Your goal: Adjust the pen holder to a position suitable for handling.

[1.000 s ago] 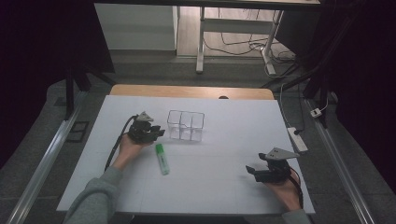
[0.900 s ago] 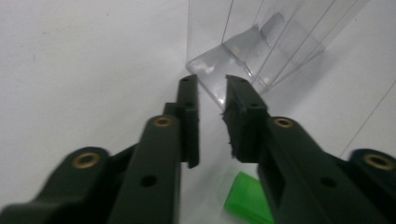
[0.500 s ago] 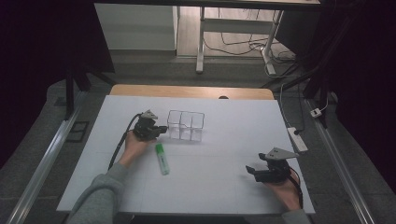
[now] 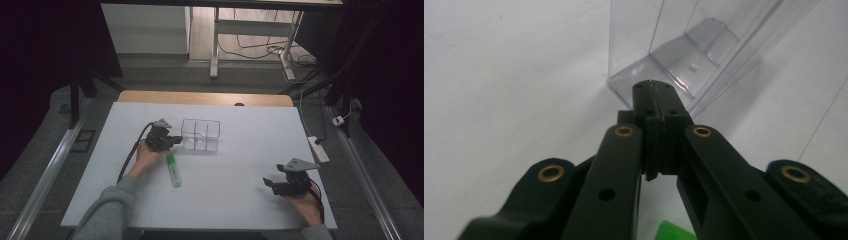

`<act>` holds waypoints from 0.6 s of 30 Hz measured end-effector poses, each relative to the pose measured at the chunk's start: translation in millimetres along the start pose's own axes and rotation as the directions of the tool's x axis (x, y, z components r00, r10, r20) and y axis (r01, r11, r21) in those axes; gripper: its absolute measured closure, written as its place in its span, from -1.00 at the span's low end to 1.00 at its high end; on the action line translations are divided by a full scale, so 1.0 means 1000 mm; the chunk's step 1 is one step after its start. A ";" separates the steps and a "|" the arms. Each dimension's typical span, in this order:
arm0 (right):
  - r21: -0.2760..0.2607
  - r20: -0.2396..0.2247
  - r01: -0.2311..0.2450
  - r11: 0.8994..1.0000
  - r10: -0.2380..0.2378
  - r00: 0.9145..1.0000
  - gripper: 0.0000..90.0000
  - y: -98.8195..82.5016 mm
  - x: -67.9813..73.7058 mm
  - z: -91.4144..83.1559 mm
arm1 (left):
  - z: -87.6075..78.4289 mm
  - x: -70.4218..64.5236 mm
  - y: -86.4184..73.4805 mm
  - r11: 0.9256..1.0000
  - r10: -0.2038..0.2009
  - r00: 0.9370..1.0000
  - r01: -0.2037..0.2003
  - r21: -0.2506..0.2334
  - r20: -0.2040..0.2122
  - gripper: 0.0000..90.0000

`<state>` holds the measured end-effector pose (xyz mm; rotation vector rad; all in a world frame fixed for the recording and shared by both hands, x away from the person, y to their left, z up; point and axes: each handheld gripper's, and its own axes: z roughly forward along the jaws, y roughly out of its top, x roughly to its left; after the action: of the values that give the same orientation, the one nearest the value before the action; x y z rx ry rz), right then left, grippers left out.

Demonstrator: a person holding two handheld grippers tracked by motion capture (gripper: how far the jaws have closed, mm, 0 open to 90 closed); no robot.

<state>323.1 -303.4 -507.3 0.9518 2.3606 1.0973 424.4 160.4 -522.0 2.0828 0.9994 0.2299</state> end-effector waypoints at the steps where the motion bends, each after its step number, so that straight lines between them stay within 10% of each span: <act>1: 0.000 0.000 0.000 1.000 0.000 1.000 -0.49 0.000 0.000 0.000 | 0.001 -0.001 0.001 1.000 0.006 1.000 -0.006 0.003 0.001 0.98; 18: -0.002 -0.005 -0.005 1.000 0.005 1.000 -0.49 -0.001 0.000 0.001 | 0.016 -0.020 0.014 0.999 0.050 0.998 -0.051 0.016 0.036 0.98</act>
<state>323.4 -303.0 -508.6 0.9561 2.3620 1.1045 426.5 130.8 -519.2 2.1222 0.9311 0.2100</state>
